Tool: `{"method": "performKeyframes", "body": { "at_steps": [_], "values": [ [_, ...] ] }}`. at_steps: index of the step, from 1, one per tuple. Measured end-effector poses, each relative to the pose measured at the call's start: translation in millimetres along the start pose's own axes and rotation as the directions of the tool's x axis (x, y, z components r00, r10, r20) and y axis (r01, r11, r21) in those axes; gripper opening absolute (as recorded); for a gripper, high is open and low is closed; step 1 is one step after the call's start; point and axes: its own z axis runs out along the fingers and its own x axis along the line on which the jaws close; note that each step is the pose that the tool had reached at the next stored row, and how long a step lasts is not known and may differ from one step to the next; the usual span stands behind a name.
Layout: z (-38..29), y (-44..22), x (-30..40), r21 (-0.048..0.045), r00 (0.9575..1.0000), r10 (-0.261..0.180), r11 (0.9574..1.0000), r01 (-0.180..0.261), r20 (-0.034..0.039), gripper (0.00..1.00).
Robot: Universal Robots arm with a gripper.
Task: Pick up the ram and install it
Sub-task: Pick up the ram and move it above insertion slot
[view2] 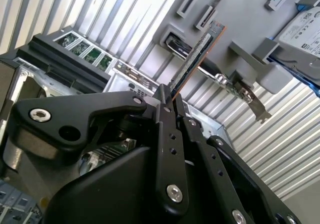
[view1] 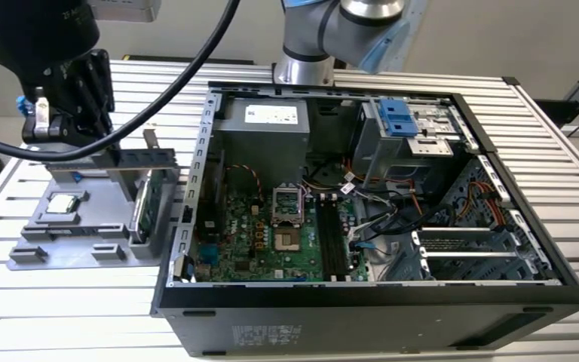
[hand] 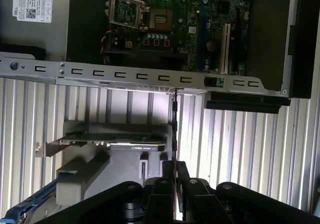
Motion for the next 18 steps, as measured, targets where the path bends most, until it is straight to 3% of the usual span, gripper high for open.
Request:
{"method": "performKeyframes", "body": {
  "at_steps": [18],
  "values": [
    [0.5,14.4,-0.8,0.0000,1.0000,0.000,1.0000,0.000,0.0000,0.00]
  ]
}}
